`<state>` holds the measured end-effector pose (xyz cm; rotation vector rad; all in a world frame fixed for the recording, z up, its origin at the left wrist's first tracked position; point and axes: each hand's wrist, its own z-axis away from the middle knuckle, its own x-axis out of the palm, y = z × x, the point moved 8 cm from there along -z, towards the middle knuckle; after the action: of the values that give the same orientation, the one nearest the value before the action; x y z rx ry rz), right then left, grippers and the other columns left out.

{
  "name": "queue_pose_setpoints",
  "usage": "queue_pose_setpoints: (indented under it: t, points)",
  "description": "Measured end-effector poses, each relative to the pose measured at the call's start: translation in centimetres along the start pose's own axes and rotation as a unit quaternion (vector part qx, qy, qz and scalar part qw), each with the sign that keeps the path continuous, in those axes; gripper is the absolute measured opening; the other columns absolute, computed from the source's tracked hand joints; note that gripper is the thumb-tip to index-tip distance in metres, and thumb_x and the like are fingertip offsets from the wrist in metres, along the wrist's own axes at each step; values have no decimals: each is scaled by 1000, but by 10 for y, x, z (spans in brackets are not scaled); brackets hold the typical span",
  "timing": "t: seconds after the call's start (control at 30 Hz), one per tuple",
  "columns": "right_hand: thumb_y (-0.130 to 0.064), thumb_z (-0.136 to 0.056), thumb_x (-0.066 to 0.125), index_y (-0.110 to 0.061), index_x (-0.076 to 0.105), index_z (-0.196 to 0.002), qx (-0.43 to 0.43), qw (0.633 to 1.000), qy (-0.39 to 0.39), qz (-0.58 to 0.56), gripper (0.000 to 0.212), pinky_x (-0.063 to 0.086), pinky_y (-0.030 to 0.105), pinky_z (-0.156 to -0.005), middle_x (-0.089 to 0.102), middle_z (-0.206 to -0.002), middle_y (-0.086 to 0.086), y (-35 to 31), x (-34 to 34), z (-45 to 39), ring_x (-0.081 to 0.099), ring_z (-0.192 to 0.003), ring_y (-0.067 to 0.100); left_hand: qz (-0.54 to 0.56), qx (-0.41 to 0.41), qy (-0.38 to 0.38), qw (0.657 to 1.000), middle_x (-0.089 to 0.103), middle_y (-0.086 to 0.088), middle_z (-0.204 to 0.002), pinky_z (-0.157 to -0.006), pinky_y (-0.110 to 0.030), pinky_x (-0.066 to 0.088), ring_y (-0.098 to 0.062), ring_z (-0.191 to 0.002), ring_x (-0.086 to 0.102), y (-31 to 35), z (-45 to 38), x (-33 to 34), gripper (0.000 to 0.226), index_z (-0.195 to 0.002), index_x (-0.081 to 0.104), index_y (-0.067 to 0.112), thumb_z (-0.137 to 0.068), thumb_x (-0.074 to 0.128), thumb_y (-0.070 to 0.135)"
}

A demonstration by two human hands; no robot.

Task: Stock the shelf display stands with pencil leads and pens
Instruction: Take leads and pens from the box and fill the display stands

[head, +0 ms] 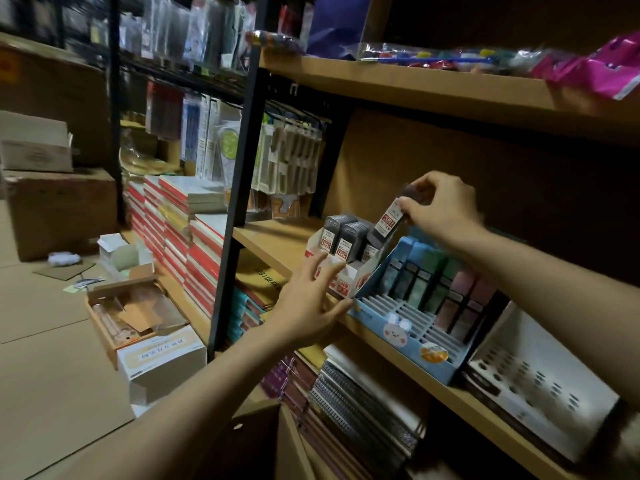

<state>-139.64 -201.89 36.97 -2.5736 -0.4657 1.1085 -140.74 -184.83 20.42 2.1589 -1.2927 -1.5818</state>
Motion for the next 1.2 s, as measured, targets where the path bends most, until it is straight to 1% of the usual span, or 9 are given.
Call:
queue_pose_setpoints:
  t: [0.13,0.3,0.4,0.8,0.97,1.03,1.1,1.13,1.2]
  points:
    - [-24,-85,73,-20,64,-106,-5,998,-38,42,23,53,36,-85,63,-110,7,3,28,-5,56,-108,25,-67,14,-30,997,10,6,-161,-120,-47,18,-17,-147,4,-11,-2,18,66,-151,17,40,-94,47,53]
    - [-21,-82,77,-18,64,-107,-16,996,-65,58,29,44,30,-73,63,-108,11,3,49,-3,54,-95,21,-63,11,-41,997,-5,11,-161,-117,-45,10,-18,-147,-6,-23,-2,30,67,-149,12,46,-93,45,57]
    - [-24,-81,78,-16,69,-97,-28,993,-70,93,20,50,31,-72,68,-98,6,2,57,2,58,-88,18,-65,21,-46,997,-13,14,-160,-117,-46,7,-17,-147,-11,-22,-6,33,67,-149,10,48,-93,44,58]
    - [-26,-78,78,-21,66,-102,5,990,-112,81,28,58,43,-79,72,-93,3,15,68,10,68,-89,22,-35,44,19,998,-9,16,-160,-116,-43,12,-13,-147,-8,-16,-12,32,65,-150,14,43,-94,48,49]
    - [-25,-81,76,-22,67,-106,-8,994,-92,64,27,56,32,-72,70,-95,4,14,60,6,66,-85,19,-17,45,9,999,-9,16,-159,-116,-41,13,-13,-146,-6,-13,-10,30,65,-150,15,42,-95,49,45]
    - [-22,-85,73,-21,64,-114,-13,994,-93,55,30,55,29,-73,67,-106,6,13,58,3,64,-90,20,3,45,13,999,-4,13,-161,-117,-40,13,-14,-147,-2,-11,-9,25,64,-150,19,39,-95,51,42]
    - [-17,-89,67,-21,59,-121,-12,996,-77,29,33,51,14,-65,63,-112,5,9,47,0,63,-88,15,63,37,50,996,11,7,-160,-117,-37,19,-16,-147,10,-9,-8,14,60,-148,30,32,-94,56,36]
    - [-16,-90,65,-21,57,-121,-11,998,-59,14,32,47,7,-56,61,-110,3,6,38,-1,60,-81,9,102,23,82,991,22,4,-156,-116,-35,25,-17,-144,20,-9,-8,7,56,-144,37,27,-93,59,33]
    - [-15,-92,62,-23,55,-114,-10,1000,-21,-16,24,48,9,-48,60,-103,0,1,16,0,59,-71,3,190,-21,134,972,42,1,-141,-106,-32,42,-15,-129,43,-11,-8,-7,48,-136,47,21,-91,62,30]
